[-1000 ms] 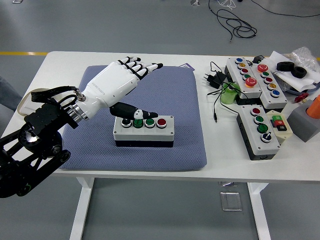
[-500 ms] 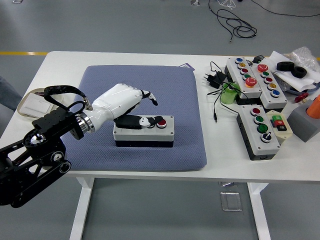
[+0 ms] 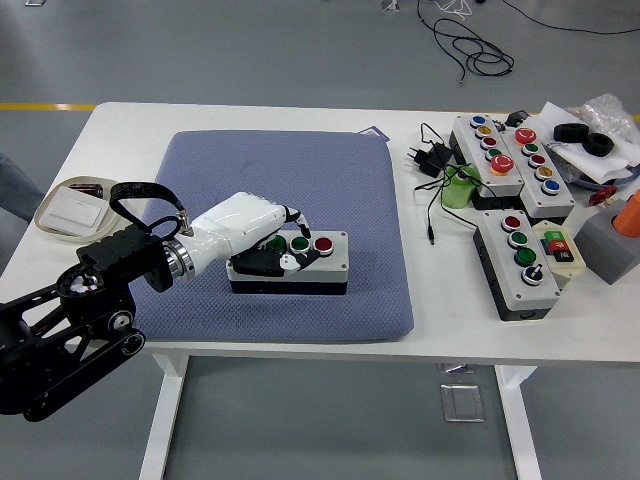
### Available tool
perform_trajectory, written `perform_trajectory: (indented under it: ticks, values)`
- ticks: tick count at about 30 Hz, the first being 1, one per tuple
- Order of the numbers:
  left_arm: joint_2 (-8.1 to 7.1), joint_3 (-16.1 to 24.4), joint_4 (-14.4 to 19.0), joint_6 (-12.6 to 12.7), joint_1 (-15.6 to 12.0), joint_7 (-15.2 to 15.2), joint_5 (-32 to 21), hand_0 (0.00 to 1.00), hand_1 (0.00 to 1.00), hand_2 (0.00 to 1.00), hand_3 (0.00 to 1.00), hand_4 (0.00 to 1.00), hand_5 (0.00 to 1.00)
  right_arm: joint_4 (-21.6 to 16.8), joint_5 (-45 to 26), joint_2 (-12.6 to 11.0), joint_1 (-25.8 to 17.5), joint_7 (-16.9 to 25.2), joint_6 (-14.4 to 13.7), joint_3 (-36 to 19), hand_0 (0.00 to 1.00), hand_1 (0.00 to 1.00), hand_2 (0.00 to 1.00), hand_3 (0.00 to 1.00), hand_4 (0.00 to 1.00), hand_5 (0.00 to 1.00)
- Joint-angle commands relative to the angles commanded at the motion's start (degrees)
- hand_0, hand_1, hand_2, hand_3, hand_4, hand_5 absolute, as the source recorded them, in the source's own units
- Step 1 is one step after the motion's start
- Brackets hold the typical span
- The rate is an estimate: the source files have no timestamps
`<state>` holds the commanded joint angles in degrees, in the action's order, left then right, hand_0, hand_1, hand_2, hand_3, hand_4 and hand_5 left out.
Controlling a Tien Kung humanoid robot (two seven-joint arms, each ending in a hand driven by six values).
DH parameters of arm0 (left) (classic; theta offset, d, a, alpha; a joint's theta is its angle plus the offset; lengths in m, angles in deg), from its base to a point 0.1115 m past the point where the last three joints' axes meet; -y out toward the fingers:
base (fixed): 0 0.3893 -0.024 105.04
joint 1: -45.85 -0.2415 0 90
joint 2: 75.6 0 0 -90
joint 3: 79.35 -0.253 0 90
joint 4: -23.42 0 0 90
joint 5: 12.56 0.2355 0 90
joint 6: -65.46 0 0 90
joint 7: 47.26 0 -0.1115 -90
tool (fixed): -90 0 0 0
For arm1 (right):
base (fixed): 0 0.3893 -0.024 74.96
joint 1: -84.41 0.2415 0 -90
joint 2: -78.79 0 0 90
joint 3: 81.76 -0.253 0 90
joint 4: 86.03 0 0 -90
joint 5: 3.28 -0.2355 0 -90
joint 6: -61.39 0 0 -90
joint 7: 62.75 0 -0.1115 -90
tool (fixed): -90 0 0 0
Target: Pick up the button,place it on the desk,press the button,press the button
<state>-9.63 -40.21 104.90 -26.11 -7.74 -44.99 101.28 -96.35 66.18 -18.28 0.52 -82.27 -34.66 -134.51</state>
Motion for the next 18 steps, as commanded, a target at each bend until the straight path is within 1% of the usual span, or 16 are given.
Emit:
perform_trajectory:
  ticks: [4,9,12,16,17,18]
  values:
    - [0.35,-0.38,-0.84,-0.15,-0.06,0.17,0.23,0.027,0.002,0.017,0.689,0.669,0.998,0.0,0.16,-0.03,-0.05,-0.03,0.04,-0.03,0.635,0.482,0.617,0.563,0.303,0.225]
    - [1.16,-0.47,-2.73,-0.04,-0.15,0.43,0.71,0.026,0.002,0.017,0.69,0.669,0.998,0.0,0.32,-0.01,-0.14,-0.08,0.09,-0.03,0.634,0.482,0.617,0.563,0.303,0.225]
    - [1.36,-0.51,-3.18,-0.08,-0.07,0.5,0.91,0.027,0.002,0.019,0.695,0.669,0.998,0.0,0.35,-0.02,-0.12,-0.07,0.1,0.02,0.634,0.482,0.616,0.563,0.302,0.224]
    - [1.48,-0.67,-3.86,-0.7,-0.04,0.8,1.27,0.027,0.002,0.019,0.695,0.669,0.998,0.0,0.11,-0.06,-0.08,-0.01,0.06,0.23,0.634,0.482,0.616,0.563,0.302,0.224]
    - [1.51,-1.09,-4.37,-1.89,0.13,1.2,1.77,0.027,0.002,0.019,0.696,0.67,0.998,0.0,0.16,-0.04,-0.02,-0.02,0.05,0.16,0.634,0.482,0.617,0.563,0.303,0.224]
    - [1.52,-1.24,-4.56,-2.4,0.19,1.35,1.94,0.027,0.002,0.019,0.696,0.67,0.998,0.0,0.18,-0.04,0.0,-0.03,0.04,0.14,0.634,0.482,0.617,0.563,0.303,0.224]
